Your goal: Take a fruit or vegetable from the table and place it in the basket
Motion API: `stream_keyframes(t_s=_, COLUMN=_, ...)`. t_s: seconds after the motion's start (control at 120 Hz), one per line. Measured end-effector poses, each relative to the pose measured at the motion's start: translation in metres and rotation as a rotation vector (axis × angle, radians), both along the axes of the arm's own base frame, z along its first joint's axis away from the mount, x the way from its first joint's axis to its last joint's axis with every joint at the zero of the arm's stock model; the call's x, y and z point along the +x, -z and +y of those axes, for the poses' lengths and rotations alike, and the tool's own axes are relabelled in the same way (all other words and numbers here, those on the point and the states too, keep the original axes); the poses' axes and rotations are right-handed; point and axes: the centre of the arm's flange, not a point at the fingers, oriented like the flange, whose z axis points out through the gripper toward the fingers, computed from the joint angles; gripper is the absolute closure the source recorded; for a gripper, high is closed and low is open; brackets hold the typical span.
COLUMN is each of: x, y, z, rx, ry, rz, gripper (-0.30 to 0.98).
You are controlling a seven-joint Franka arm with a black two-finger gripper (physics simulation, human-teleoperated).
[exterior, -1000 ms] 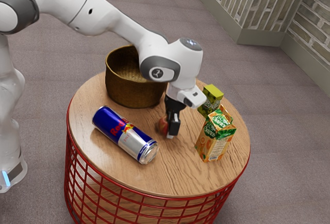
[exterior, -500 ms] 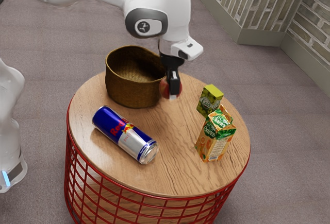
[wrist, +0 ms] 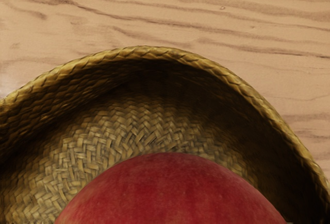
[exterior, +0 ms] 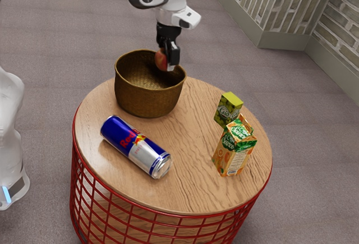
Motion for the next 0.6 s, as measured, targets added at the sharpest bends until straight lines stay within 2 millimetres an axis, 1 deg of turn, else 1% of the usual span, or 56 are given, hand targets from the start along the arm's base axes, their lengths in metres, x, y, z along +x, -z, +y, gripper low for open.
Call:
stream_keyframes(t_s=0.1, x=-0.001, y=0.002, z=0.003, rx=0.006, ry=-0.003, rz=0.01, gripper=0.28)
stream_keyframes(t_s=0.125, x=-0.001, y=0.002, z=0.004, rx=0.008, ry=-0.003, rz=0.012, gripper=0.22)
stream_keyframes(t_s=0.15, x=-0.001, y=0.003, z=0.005, rx=0.008, ry=-0.003, rz=0.014, gripper=0.18)
stream_keyframes(t_s=0.25, x=-0.002, y=0.004, z=0.006, rx=0.01, ry=-0.003, rz=0.021, gripper=0.1)
stream_keyframes(t_s=0.333, x=-0.002, y=0.004, z=0.005, rx=0.012, ry=0.002, rz=0.023, gripper=0.06)
stream_keyframes(t_s=0.367, x=0.001, y=0.001, z=-0.004, rx=0.017, ry=0.018, rz=0.018, gripper=0.04)
stream_keyframes(t_s=0.392, x=0.003, y=-0.003, z=-0.014, rx=0.022, ry=0.037, rz=0.012, gripper=0.04)
stream_keyframes(t_s=0.467, x=0.02, y=-0.026, z=-0.066, rx=0.034, ry=0.12, rz=-0.023, gripper=0.02)
stream_keyframes(t_s=0.5, x=0.029, y=-0.043, z=-0.083, rx=0.033, ry=0.143, rz=-0.044, gripper=0.02)
stream_keyframes(t_s=0.542, x=0.036, y=-0.064, z=-0.095, rx=0.028, ry=0.158, rz=-0.067, gripper=0.01)
stream_keyframes(t_s=0.6, x=0.045, y=-0.085, z=-0.1, rx=0.017, ry=0.157, rz=-0.082, gripper=0.01)
